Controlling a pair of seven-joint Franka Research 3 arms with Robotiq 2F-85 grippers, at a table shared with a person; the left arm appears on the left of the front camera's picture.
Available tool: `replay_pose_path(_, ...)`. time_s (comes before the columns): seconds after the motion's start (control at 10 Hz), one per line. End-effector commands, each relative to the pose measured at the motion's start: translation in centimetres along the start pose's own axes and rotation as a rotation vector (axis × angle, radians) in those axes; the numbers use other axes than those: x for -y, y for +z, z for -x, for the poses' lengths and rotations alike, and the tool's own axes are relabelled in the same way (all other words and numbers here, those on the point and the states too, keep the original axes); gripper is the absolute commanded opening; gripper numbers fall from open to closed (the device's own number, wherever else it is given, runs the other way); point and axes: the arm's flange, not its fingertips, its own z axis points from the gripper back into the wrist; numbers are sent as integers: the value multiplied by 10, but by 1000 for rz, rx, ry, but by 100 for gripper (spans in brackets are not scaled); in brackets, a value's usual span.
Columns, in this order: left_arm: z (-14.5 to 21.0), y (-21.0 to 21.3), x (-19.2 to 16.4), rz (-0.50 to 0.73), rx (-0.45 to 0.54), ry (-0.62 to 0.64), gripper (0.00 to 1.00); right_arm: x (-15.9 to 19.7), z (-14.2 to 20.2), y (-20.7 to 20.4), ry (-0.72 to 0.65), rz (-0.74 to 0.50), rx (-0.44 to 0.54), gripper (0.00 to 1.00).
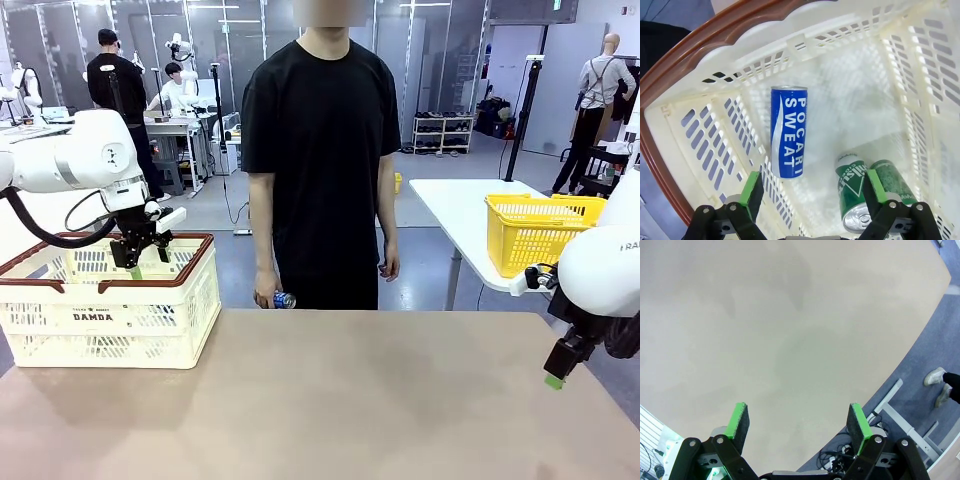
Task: Place the drinks into the Shopping basket.
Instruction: Pick up one drink and place it into the Shopping basket.
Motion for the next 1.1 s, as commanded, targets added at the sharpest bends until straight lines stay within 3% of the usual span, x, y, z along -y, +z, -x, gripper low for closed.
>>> replay_pose_path(0.0, 1, -1, -1, -2, 3, 0, 100, 1, 0, 1, -3, 2, -1, 98)
replay_pose_path(0.4, 0, 0, 0, 0, 0, 0, 100, 1, 0, 1, -3, 2, -1, 98)
replay_pose_path(0.9, -50, 93, 51, -119, -65, 34, 100, 1, 0, 1, -3, 2, -1, 98)
replay_pose_path(1.0, -64, 101, 74, -89, -66, 76, 100, 1, 0, 1, -3, 2, -1, 98)
